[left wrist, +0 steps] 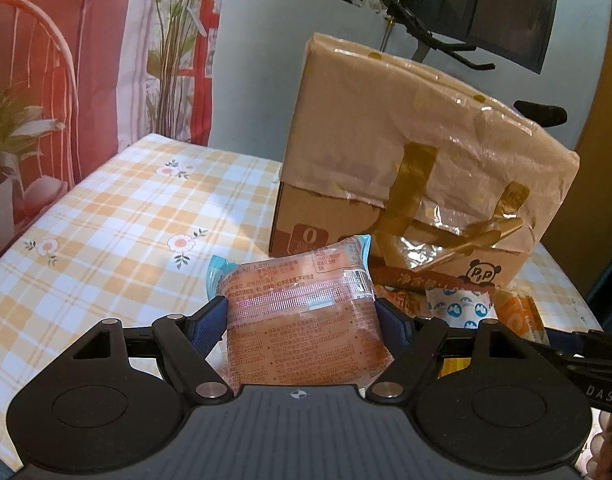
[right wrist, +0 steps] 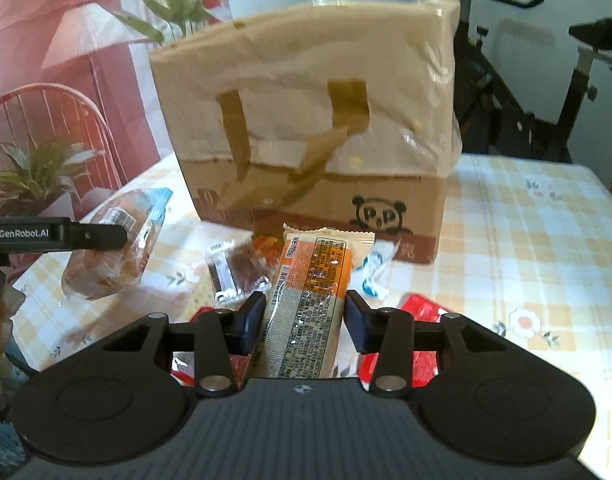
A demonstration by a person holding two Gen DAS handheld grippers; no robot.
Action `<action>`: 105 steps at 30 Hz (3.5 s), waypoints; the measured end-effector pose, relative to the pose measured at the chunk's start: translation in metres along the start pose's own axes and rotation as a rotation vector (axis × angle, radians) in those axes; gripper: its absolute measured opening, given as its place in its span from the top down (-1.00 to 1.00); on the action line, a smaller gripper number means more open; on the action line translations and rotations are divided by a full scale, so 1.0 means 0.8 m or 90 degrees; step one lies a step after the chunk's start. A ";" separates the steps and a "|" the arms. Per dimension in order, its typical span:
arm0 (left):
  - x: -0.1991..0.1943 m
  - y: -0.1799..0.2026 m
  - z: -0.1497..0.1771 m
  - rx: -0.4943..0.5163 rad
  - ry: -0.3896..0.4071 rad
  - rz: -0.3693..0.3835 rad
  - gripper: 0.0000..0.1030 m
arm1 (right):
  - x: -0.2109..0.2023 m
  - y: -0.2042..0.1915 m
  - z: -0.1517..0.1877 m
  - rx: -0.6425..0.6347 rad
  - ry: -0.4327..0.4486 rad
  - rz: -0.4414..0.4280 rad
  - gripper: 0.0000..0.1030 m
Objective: Organize snacks
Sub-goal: 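Carry the pastry pack and orange snack stick up over the box with both tools, then open both tools to drop the pastry pack and snack stick into the box, then move both open tools back down to the snack pile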
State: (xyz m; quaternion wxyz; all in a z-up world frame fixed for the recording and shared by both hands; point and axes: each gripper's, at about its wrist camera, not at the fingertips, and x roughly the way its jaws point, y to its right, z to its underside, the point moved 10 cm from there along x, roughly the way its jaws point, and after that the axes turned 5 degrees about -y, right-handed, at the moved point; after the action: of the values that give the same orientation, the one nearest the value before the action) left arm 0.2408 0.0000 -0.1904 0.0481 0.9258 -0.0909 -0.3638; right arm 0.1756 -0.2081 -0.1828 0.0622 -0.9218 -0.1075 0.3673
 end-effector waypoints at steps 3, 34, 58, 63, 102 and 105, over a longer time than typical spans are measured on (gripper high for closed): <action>-0.006 0.001 -0.008 0.001 0.014 -0.001 -0.56 | -0.007 -0.001 -0.009 -0.007 0.017 0.004 0.12; -0.053 0.093 -0.239 0.104 0.231 0.078 -0.56 | -0.079 -0.005 -0.245 -0.093 0.251 -0.020 0.12; 0.103 0.121 -0.278 0.152 0.097 0.051 -0.58 | 0.054 0.075 -0.297 -0.043 0.105 0.050 -0.06; 0.075 0.122 -0.281 0.168 0.117 0.049 -0.58 | 0.040 0.066 -0.297 -0.054 0.112 0.054 -0.15; -0.023 0.030 -0.069 0.062 0.079 0.030 -0.56 | -0.064 0.007 -0.125 -0.096 0.145 0.057 -0.20; -0.019 0.027 -0.056 0.060 0.068 0.029 -0.55 | -0.059 0.008 -0.112 -0.092 0.135 0.054 -0.20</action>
State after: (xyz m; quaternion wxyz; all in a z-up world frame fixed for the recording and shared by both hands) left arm 0.2580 -0.0170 -0.1443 0.0177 0.9428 -0.1262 -0.3081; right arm 0.2048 -0.2289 -0.0877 -0.0090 -0.9612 -0.0870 0.2615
